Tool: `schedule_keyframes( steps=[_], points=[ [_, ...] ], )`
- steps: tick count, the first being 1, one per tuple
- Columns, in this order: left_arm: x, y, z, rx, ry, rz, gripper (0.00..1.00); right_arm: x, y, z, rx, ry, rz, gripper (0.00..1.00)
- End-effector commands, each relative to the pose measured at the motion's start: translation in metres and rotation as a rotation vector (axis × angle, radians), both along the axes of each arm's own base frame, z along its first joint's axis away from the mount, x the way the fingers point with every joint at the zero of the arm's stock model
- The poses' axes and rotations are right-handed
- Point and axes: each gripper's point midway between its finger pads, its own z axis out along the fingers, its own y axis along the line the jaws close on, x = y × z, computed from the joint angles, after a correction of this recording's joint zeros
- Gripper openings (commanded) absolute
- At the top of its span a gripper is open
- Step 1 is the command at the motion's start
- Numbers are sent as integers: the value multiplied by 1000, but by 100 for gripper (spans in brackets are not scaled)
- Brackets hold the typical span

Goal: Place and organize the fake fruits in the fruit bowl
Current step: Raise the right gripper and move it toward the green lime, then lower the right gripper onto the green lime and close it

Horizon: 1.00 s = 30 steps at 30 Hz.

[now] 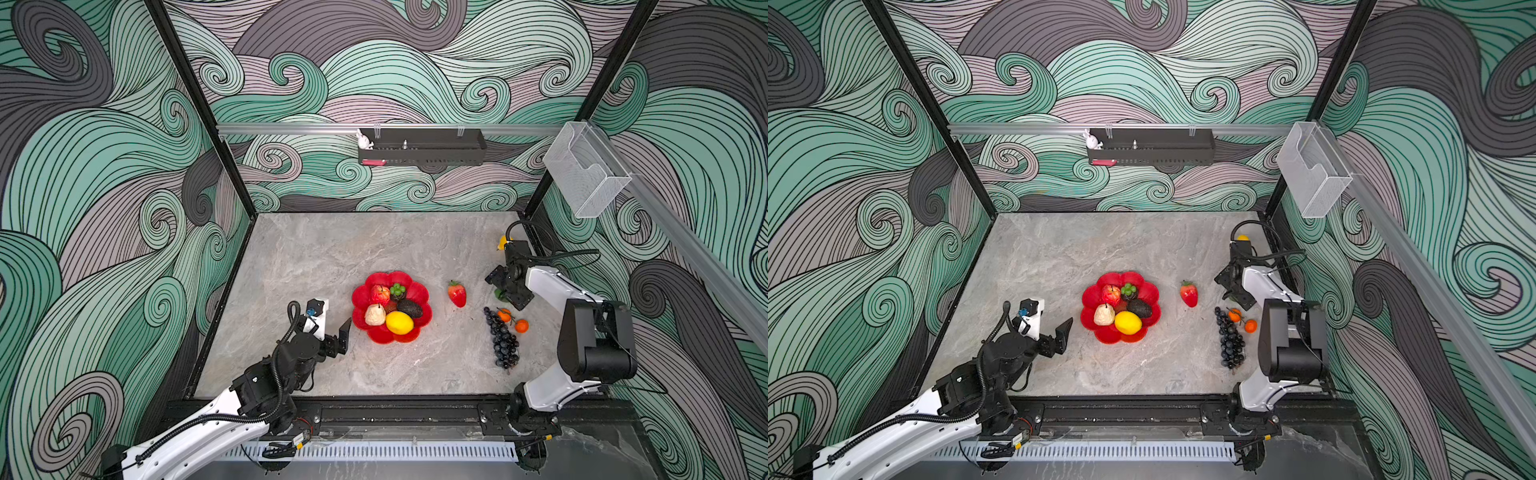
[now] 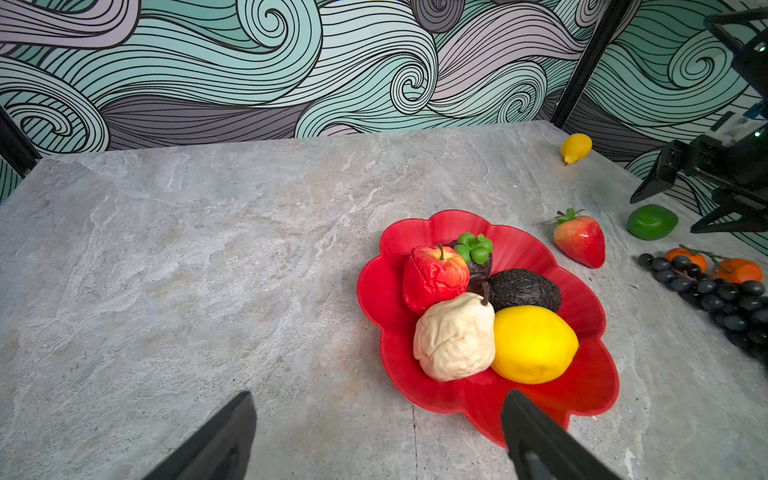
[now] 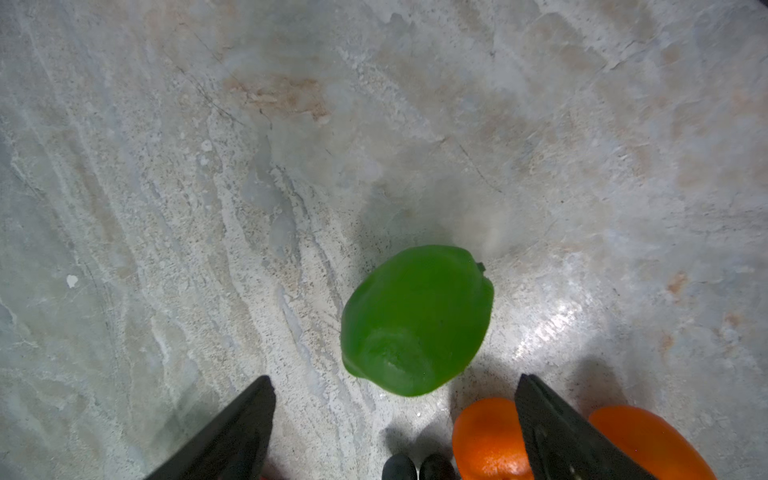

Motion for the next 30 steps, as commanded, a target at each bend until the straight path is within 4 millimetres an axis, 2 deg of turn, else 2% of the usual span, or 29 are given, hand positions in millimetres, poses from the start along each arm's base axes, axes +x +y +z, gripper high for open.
schedule_keyframes(
  steps=[1, 10, 14, 27, 30],
  points=[
    [2, 3, -4, 5, 7, 24, 94, 3, -1, -10, 20, 12, -32, 91],
    [3, 3, -4, 9, 8, 23, 94, 23, -6, -14, -8, 14, -3, 89],
    [3, 3, -4, 11, 7, 24, 94, 34, -4, -24, 8, 52, 37, 86],
    [4, 3, -5, 15, 6, 29, 94, 23, -9, -32, -30, 79, 58, 75],
    [4, 3, -5, 17, 7, 29, 94, 24, -6, -30, -18, 73, 74, 69]
  ],
)
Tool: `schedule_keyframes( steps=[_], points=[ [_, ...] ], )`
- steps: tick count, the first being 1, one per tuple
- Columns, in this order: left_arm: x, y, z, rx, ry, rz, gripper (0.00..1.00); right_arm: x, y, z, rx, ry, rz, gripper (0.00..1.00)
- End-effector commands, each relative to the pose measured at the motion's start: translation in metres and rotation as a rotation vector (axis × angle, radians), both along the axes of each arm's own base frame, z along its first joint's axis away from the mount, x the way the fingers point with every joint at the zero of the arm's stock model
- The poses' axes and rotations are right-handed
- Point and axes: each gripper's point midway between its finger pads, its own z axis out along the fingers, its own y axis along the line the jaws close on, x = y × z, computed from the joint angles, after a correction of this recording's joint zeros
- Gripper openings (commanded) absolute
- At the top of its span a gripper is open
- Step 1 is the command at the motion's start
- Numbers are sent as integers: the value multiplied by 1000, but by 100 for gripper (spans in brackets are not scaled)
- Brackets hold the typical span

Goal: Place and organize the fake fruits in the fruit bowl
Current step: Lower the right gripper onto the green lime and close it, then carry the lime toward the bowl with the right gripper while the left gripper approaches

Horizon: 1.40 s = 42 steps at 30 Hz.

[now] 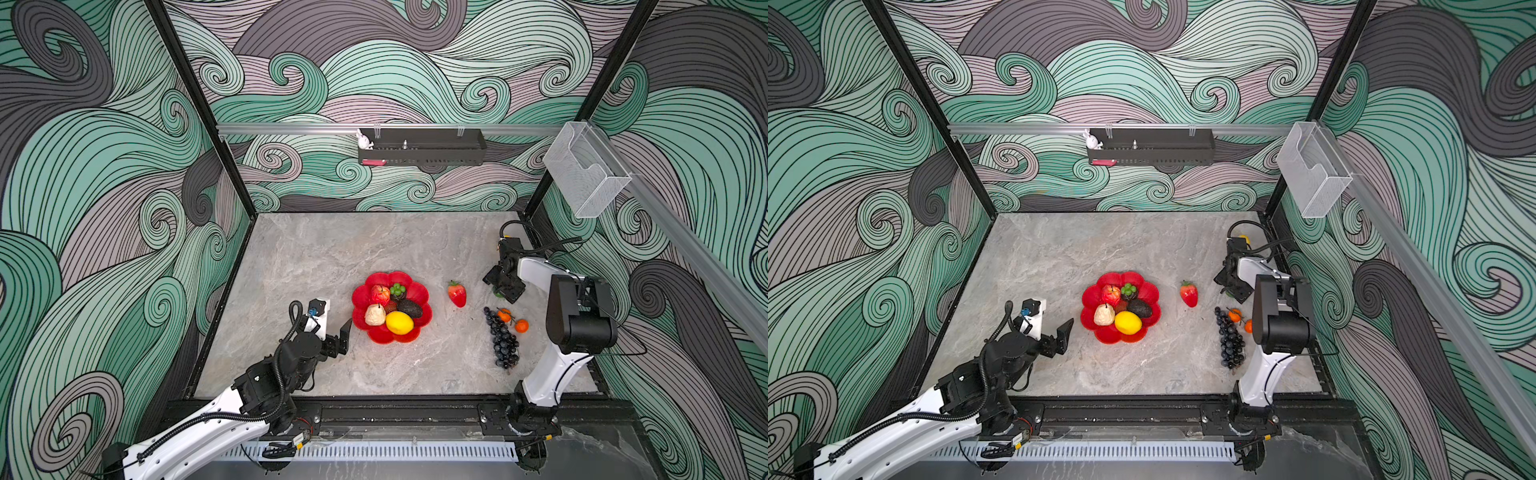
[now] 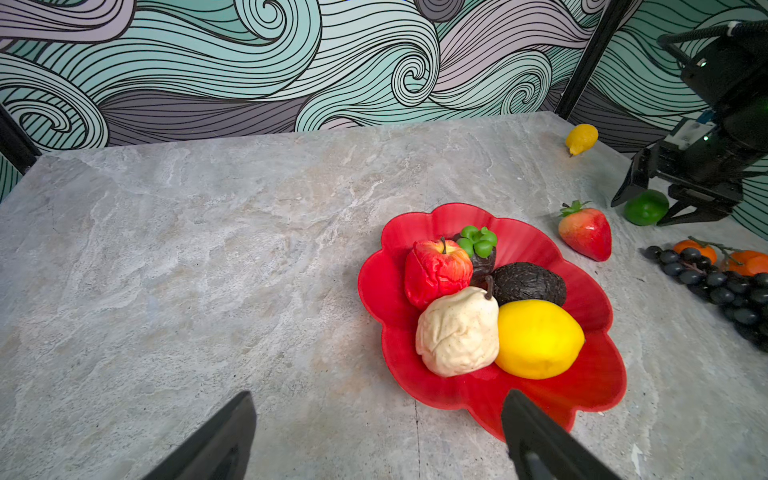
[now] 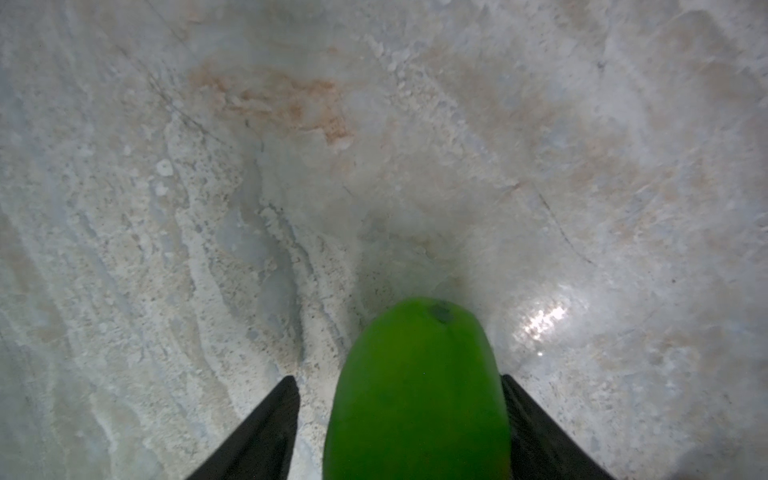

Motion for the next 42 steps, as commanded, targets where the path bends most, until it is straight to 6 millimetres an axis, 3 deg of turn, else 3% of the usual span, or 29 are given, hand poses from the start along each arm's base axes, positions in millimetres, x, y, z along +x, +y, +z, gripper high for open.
schedule_keyframes(
  steps=[1, 8, 12, 16, 19, 22, 27, 32, 36, 42],
  points=[
    [3, 4, 0, 1, -6, 28, 94, -4, 0, 7, -1, -8, 22, 66],
    [4, 3, -1, 4, -4, 26, 94, -6, 4, 20, 12, -54, 60, 46],
    [4, 3, -2, 6, -2, 25, 94, -6, 17, 38, 62, -118, 110, 44],
    [6, -2, -8, 32, 14, 15, 95, -7, 68, 96, 178, -312, 298, 44],
    [9, -5, -11, 53, 35, 22, 95, -23, 117, 139, 155, -411, 536, 44],
    [9, -13, -15, 47, 57, -3, 95, -43, 159, 158, 157, -502, 718, 44],
    [10, -25, -8, -19, 124, -7, 95, -83, 220, 158, 217, -607, 957, 43],
    [10, -30, -2, -53, 240, 30, 95, -114, 260, 147, 199, -691, 1121, 43],
    [6, -51, 8, -137, 330, -47, 95, -125, 280, 140, 116, -709, 1234, 43],
    [16, -70, 35, -258, 428, -142, 95, -128, 291, 135, 47, -757, 1299, 43]
  ],
)
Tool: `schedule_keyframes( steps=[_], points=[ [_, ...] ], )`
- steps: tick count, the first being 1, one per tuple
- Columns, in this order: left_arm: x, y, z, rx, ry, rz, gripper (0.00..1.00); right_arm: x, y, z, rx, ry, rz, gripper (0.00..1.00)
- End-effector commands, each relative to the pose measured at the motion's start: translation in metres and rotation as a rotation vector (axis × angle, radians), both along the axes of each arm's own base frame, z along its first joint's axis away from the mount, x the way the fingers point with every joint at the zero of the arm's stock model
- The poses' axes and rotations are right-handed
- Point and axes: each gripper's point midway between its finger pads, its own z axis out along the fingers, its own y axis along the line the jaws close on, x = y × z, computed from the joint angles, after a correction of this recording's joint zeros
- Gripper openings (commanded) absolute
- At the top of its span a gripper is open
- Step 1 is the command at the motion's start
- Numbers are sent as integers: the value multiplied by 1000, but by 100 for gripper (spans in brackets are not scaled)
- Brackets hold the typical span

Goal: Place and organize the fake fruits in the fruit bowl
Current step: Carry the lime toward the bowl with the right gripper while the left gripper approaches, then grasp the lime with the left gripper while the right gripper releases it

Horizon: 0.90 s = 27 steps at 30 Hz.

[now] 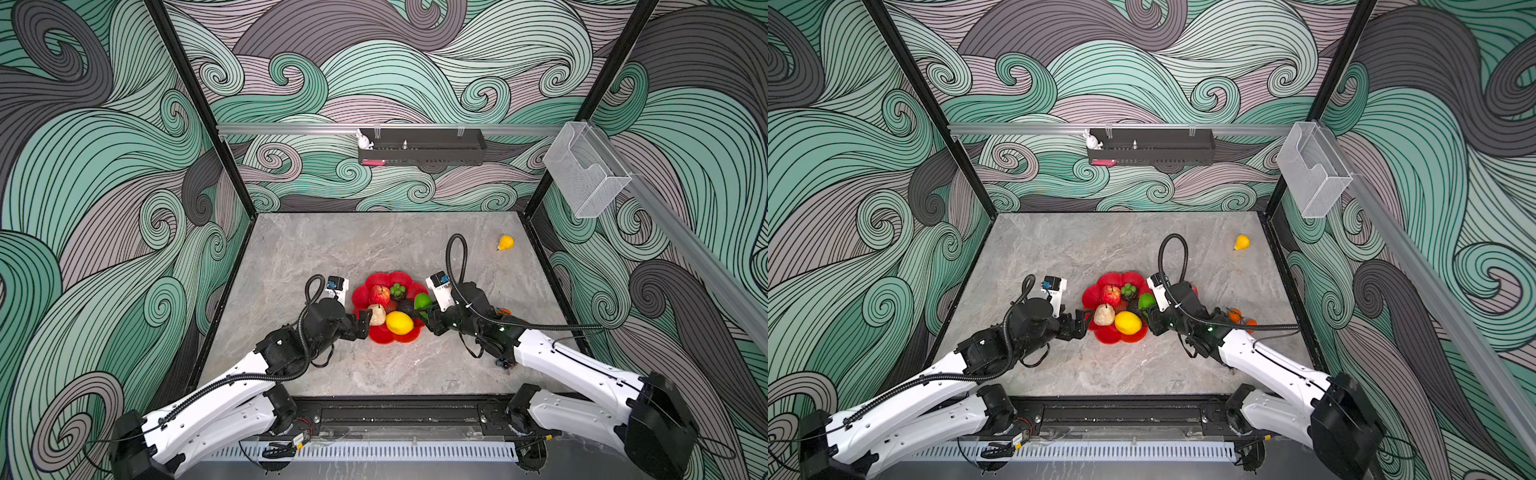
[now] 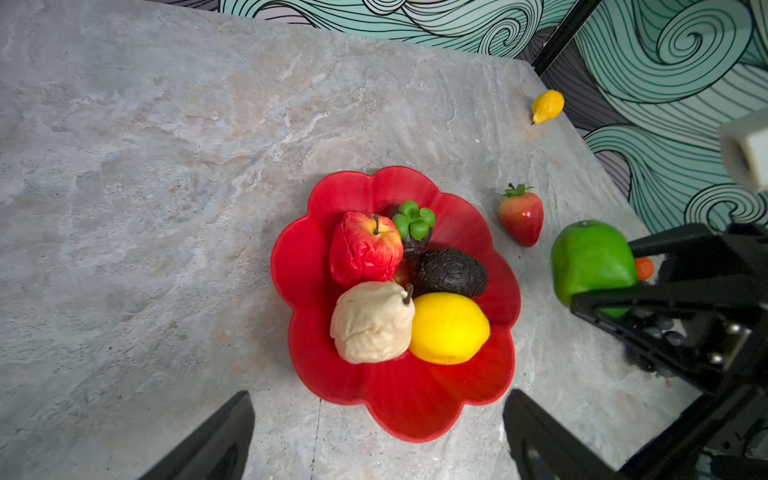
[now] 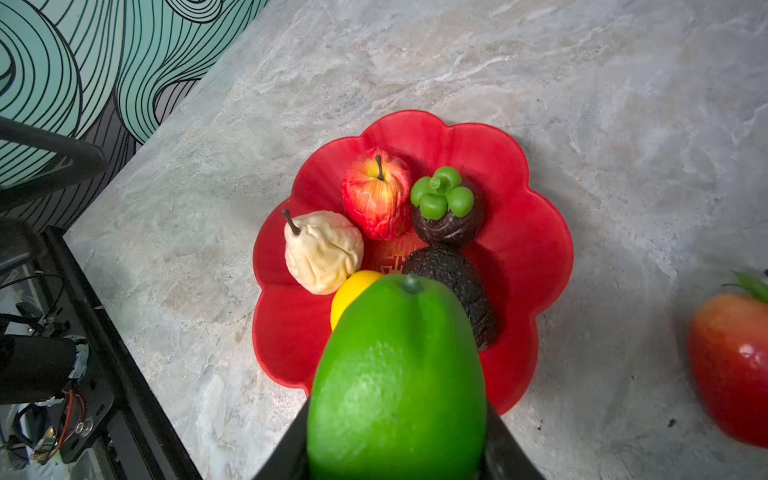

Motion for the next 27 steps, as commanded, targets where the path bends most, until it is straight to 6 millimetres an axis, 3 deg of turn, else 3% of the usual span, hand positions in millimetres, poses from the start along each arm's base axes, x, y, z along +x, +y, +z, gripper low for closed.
schedule_keyframes(
  steps=[1, 7, 11, 27],
  points=[
    [-2, -20, 23, -122, 96, -94, 95, 8, 3, 7, -14, -122, 1, 43],
    [1, -65, 41, -246, 179, -252, 95, -4, 9, 5, 10, -202, 25, 43],
    [0, -87, 40, -296, 269, -311, 95, -10, 14, 7, -5, -252, 45, 43],
    [-6, -120, 23, -304, 346, -395, 82, -35, 42, 18, 84, -314, 182, 43]
  ],
)
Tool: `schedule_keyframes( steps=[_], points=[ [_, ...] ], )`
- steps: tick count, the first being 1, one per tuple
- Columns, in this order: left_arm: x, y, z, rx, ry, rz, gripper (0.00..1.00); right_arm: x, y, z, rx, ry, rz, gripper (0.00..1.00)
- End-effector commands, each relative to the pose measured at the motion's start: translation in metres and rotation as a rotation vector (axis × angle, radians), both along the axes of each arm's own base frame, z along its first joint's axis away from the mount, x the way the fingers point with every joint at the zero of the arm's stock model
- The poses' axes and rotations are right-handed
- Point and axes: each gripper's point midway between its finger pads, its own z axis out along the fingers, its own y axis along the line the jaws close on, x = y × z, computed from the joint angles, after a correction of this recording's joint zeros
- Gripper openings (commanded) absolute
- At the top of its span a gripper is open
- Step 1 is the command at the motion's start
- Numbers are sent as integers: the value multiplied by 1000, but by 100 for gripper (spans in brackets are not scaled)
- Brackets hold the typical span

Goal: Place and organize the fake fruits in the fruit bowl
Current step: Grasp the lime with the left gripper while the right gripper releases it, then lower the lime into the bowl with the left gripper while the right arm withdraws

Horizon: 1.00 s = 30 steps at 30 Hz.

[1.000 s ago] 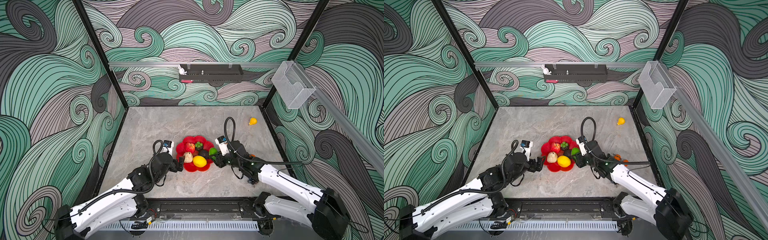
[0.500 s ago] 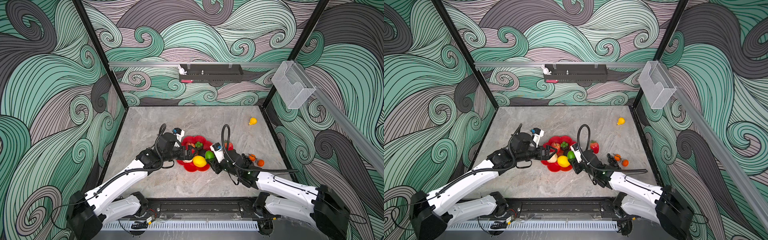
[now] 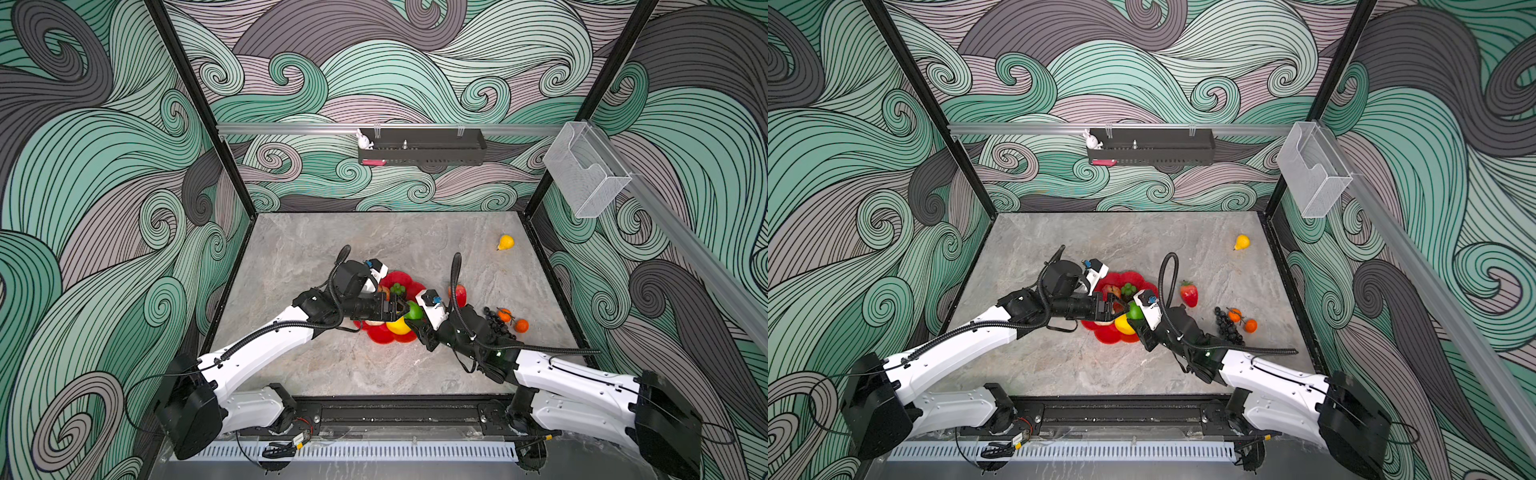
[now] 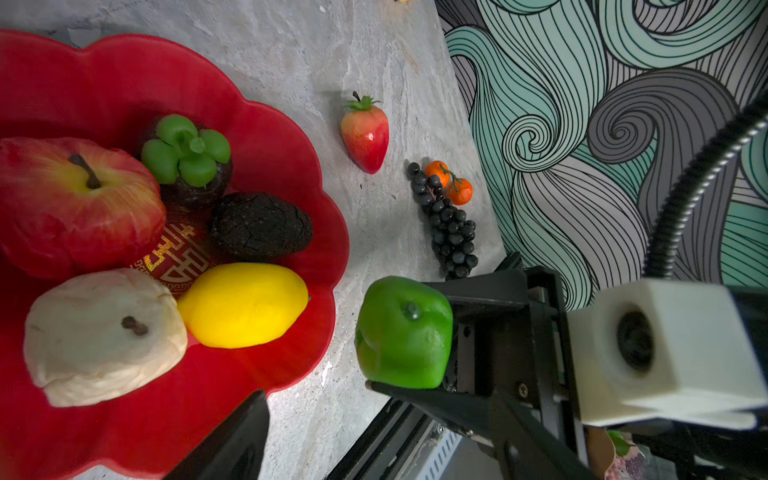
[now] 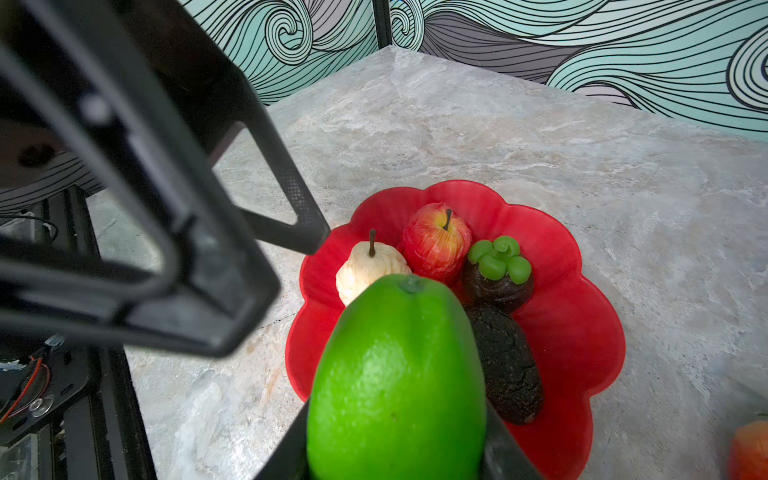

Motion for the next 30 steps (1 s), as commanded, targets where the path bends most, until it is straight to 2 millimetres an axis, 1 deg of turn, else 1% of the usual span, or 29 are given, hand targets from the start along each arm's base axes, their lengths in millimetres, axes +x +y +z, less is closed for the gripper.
schedule_keyframes(
  steps=[1, 7, 9, 14, 18, 22, 24, 27, 30],
  points=[
    [0, -12, 11, -43, -9, -31, 80, -5, 10, 8, 33, -33, 42, 43],
    [-2, -19, 3, -39, 17, -62, 71, -9, 15, 8, 28, -47, 66, 43],
    [-3, -23, 1, -42, 26, -76, 66, -10, 16, 9, 29, -51, 69, 43],
    [-1, -29, -3, -38, 34, -87, 59, -12, 18, 9, 30, -53, 80, 43],
    [-2, -29, -5, -32, 37, -92, 48, -10, 17, 8, 21, -54, 66, 43],
    [0, -27, -3, -22, 23, -84, 44, -7, 14, 6, 10, -56, 46, 44],
    [1, -26, -3, -12, 16, -80, 43, -5, 12, 6, 2, -59, 29, 48],
    [3, -21, -2, 14, -2, -69, 42, -3, 8, 9, 6, -67, 5, 58],
    [11, -10, -1, 70, -28, -28, 41, 3, -4, 6, -35, -67, -56, 74]
  ],
)
